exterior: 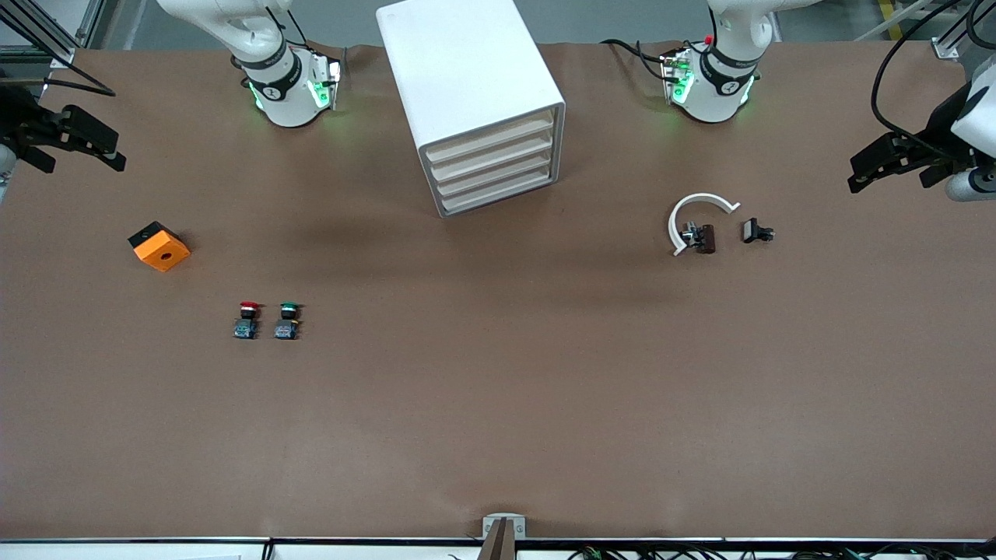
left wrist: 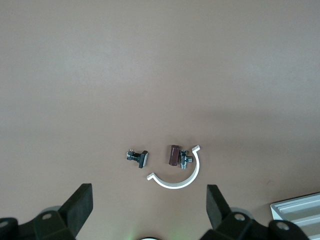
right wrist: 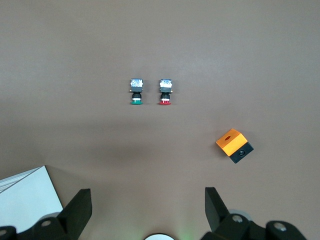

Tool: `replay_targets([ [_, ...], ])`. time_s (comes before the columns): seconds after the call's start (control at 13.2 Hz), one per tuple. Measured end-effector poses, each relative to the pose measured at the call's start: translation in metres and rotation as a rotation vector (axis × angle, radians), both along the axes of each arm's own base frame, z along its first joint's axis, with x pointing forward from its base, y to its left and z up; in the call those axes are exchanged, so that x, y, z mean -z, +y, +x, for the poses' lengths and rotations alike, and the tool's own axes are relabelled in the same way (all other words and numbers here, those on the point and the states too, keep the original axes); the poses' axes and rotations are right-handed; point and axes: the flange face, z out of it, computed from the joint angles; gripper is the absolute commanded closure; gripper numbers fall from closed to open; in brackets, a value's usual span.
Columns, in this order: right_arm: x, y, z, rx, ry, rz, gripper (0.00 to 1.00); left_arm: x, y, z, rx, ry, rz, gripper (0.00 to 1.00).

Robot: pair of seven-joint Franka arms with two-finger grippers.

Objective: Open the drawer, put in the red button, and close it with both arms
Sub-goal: 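Move the right gripper toward the red button while the left gripper approaches the cabinet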

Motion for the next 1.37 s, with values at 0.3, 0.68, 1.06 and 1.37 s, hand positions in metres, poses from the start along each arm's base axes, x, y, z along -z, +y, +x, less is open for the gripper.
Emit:
replay_targets([
  [0.3, 0.001, 0.0, 0.001, 0.0, 0.003, 0.0, 0.0, 0.0, -0.003, 0.0, 0.006, 0.0, 0.0, 0.0],
  [0.68, 0.007, 0.0, 0.005, 0.0, 0.014, -0.001, 0.0, 0.014, 0.0, 0.007, 0.003, 0.027, -0.004, 0.0],
  [1.06, 0.012, -0.003, 0.008, 0.002, 0.022, -0.032, 0.0, 0.088, 0.004, 0.042, -0.009, 0.159, -0.025, 0.0],
  [1.37, 0.038, -0.005, 0.023, 0.001, 0.073, -0.061, 0.0, 0.142, -0.011, 0.061, -0.138, 0.25, -0.022, 0.0],
])
